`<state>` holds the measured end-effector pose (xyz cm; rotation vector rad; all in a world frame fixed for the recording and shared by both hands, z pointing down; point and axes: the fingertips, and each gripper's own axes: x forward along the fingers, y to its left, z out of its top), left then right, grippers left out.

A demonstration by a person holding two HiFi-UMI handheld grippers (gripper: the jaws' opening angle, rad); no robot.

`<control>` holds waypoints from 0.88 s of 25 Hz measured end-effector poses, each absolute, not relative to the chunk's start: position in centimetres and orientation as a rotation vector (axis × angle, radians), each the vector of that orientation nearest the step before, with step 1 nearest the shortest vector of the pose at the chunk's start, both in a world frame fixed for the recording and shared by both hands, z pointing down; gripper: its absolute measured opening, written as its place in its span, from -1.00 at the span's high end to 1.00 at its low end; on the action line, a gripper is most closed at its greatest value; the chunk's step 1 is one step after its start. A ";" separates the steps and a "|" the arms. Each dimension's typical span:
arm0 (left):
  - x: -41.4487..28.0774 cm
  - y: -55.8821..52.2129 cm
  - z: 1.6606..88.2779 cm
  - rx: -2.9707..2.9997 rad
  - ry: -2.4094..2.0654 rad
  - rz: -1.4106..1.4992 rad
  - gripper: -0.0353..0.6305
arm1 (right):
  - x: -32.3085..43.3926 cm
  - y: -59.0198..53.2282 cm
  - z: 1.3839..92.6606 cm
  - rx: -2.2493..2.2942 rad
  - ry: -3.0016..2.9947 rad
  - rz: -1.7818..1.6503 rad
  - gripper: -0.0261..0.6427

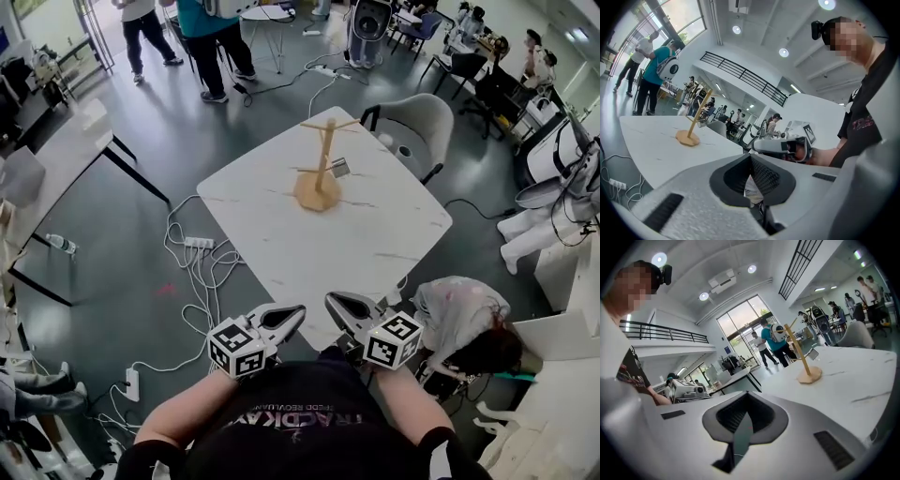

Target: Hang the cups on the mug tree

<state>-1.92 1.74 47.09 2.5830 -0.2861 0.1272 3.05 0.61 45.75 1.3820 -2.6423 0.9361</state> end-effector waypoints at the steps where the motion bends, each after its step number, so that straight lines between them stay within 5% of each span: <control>1: -2.0 1.8 47.0 2.584 -0.286 0.126 0.90 | 2.6 1.2 46.0 1.389 -2.646 0.963 0.89; 22: -3.0 4.7 46.8 2.591 -0.270 0.126 0.90 | -0.5 6.3 46.4 1.400 -2.674 1.021 0.89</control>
